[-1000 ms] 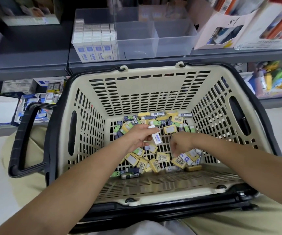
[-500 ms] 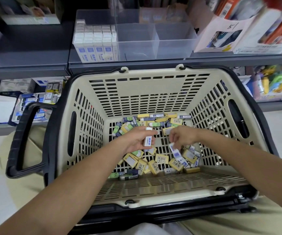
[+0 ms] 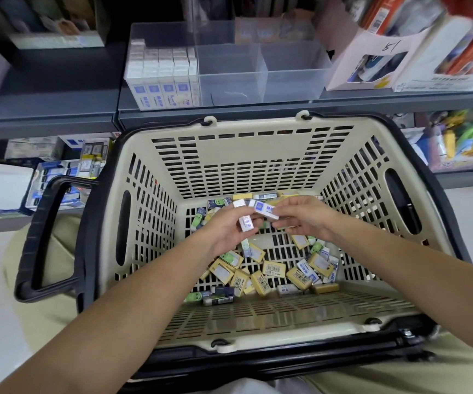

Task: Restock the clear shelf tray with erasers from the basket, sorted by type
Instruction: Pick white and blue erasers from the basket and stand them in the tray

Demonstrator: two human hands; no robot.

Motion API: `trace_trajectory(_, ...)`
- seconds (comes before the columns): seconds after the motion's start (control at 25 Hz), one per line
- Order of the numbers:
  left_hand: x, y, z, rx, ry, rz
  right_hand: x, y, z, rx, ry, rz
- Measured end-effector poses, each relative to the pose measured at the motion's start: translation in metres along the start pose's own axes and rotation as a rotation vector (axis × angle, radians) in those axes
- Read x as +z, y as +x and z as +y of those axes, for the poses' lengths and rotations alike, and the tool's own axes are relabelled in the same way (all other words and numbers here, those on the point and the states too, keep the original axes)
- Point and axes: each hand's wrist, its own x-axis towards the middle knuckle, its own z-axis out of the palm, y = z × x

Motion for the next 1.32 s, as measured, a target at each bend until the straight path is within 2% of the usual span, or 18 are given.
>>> trace_trajectory(0.12, -0.001, 0.002, 0.002, 0.045, -0.088, 0.001, 0.01, 0.0, 0.004, -0.014, -0.108, -0.015)
trace_trajectory(0.32, -0.002, 0.002, -0.002, -0.01, 0.059, -0.034, 0.007, 0.005, 0.011, -0.07, -0.241, -0.09)
trace_trajectory(0.4, -0.008, 0.003, 0.001, -0.038, 0.097, -0.023, 0.0, 0.006, 0.017, -0.044, -0.565, -0.138)
trace_trajectory(0.52, -0.012, 0.003, 0.003, -0.06, 0.105, -0.012, 0.004, 0.007, 0.035, -0.026, -1.097, -0.363)
trace_trajectory(0.6, -0.011, 0.002, 0.002, -0.071, 0.122, -0.024, 0.015, 0.005, 0.045, -0.033, -1.23, -0.455)
trace_trajectory(0.84, -0.009, 0.003, -0.002, -0.1, 0.21, -0.06, 0.022, 0.001, 0.056, -0.027, -1.557, -0.542)
trace_trajectory(0.96, -0.01, 0.003, -0.002, -0.092, 0.232, -0.062, 0.022, 0.0, 0.063, -0.035, -1.596, -0.574)
trace_trajectory(1.2, -0.012, 0.002, 0.0, -0.113, 0.242, -0.05, 0.02, 0.003, 0.059, -0.083, -1.396, -0.568)
trace_trajectory(1.32, -0.013, 0.001, -0.001, -0.146, 0.253, -0.045, 0.015, 0.004, 0.04, -0.165, -1.232, -0.422)
